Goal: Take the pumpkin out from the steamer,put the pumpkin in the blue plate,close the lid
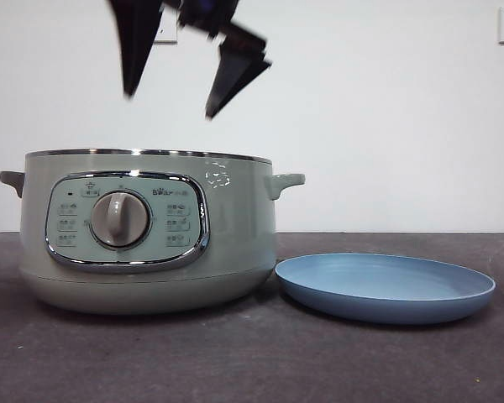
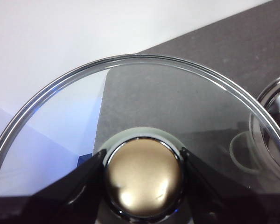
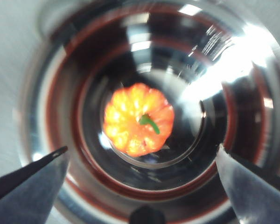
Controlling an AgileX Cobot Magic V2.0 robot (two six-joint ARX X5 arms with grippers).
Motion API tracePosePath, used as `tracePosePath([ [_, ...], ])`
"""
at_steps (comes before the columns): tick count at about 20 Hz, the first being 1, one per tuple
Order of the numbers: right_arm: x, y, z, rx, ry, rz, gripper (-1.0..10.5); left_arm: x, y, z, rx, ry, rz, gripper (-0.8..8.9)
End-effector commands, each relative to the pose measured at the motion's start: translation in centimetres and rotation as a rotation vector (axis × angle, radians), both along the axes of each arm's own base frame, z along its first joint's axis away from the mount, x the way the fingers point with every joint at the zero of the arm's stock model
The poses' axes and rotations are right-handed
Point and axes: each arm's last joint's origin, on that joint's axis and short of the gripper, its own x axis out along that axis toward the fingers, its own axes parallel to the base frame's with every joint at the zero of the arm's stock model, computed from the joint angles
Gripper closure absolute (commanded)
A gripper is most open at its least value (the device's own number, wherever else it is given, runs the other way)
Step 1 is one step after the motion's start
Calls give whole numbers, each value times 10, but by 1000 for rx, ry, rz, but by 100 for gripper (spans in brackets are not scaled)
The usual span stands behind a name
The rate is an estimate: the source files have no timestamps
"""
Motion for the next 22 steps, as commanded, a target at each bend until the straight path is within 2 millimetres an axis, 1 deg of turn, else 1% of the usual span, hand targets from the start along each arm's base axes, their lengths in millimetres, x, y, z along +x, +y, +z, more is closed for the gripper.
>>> tracePosePath([
  [1, 4, 13, -24, -54, 18, 27, 401, -2, 1, 6, -3, -42, 5, 822],
  [4, 12, 24, -49, -84, 35, 42, 401, -2, 1, 6, -3, -42, 4, 822],
  [9, 22, 35, -82, -104, 75, 52, 402, -2, 1, 6, -4, -39, 2, 822],
  [12, 28, 40, -96, -105, 73, 56, 413, -2, 2, 5, 1, -28, 2, 822],
  [13, 29, 40, -96, -104, 69, 57, 442, -3, 2, 4, 5, -21, 2, 822],
  [14, 29, 40, -96, -102, 66, 57, 659, -3, 2, 4, 8, -14, 2, 822],
  [15, 28, 40, -96, -109, 67, 70, 975, -3, 2, 3, 9, -11, 2, 822],
  [17, 28, 39, -95, -111, 65, 72, 957, -3, 2, 3, 9, -11, 2, 822],
  [19, 26, 37, -83, -89, 45, 72, 957, -3, 2, 3, 9, -11, 2, 822],
  [20, 25, 31, -70, -78, 31, 66, 957, -3, 2, 3, 9, -11, 2, 822],
  [22, 22, 9, -34, -50, 5, 39, 956, -3, 2, 3, 9, -11, 1, 822],
])
